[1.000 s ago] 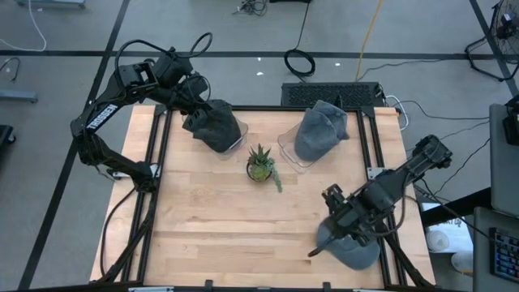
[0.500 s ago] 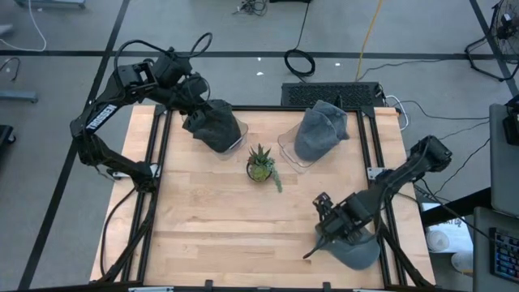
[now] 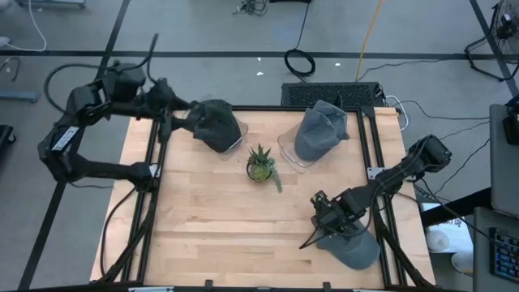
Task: Pick & Place hat
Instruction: Put the blue cap into the right transparent bin
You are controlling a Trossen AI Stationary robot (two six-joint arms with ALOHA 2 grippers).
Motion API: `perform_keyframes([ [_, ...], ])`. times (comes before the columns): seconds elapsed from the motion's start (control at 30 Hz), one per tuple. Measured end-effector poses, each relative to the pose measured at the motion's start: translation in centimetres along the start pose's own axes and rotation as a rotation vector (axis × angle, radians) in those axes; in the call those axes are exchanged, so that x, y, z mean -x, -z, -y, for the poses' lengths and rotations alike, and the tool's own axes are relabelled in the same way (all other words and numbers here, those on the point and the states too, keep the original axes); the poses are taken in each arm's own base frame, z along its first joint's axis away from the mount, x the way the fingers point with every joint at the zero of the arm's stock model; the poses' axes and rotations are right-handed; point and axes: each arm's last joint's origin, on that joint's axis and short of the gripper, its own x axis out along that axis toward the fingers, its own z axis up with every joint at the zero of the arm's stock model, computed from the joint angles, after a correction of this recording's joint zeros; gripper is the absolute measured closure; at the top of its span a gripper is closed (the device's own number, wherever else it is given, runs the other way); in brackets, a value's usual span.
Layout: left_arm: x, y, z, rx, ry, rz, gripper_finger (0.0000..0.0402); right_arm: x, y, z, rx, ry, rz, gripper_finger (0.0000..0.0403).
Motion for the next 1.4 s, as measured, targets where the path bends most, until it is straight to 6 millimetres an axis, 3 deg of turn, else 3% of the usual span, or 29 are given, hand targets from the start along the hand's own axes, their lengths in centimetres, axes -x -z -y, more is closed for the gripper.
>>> perform_keyframes([
  [0.23,1.7,3.7,1.0,-0.060,-0.030,0.121,0.0149,-1.1,0.9,0.3,0.020,-0.007,-0.031,0.0103],
  [0.5,2.8,7.8,1.4,-0.008,-0.215,0.192,0.0149,-1.3,0.5,0.5,0.019,-0.046,0.033,0.0104],
  [0.9,3.0,14.5,3.0,-0.006,-0.111,0.311,0.0149,-1.8,0.4,1.0,-0.015,-0.055,0.091,0.0128],
  [1.23,4.4,17.2,3.8,-0.021,-0.104,0.404,0.0149,-4.2,2.2,0.6,-0.061,-0.089,0.069,0.0132],
  [1.4,5.2,18.1,4.1,-0.006,-0.124,0.444,0.0149,-4.5,2.4,0.5,-0.056,-0.082,0.078,0.0189],
])
